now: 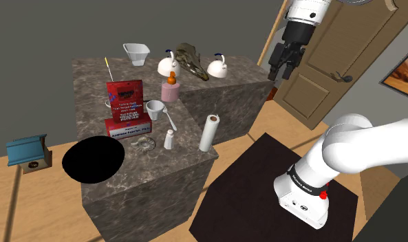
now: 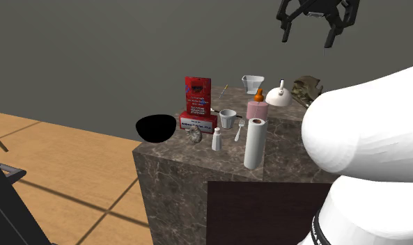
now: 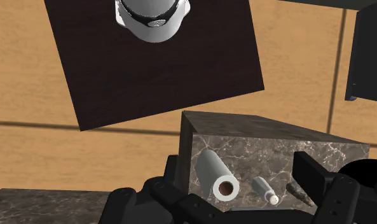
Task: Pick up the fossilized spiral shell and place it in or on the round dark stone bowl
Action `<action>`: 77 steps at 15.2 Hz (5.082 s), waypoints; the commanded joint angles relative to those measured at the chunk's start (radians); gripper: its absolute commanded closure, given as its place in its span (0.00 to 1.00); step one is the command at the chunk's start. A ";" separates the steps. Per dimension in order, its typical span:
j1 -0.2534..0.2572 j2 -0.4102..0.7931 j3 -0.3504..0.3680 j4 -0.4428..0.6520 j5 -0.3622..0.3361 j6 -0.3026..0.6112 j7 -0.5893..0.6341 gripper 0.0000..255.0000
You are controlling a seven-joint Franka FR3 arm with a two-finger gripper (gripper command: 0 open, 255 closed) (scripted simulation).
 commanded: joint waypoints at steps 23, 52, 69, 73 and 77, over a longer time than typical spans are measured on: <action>0.161 0.673 0.074 0.012 0.116 0.753 -0.280 0.00; 0.311 1.565 0.172 0.691 0.073 1.073 -0.451 0.00; 0.315 1.583 0.172 0.699 0.072 1.083 -0.451 1.00; 0.314 1.561 0.172 0.692 0.072 1.069 -0.447 1.00; 0.313 1.519 0.172 0.682 0.071 1.038 -0.440 1.00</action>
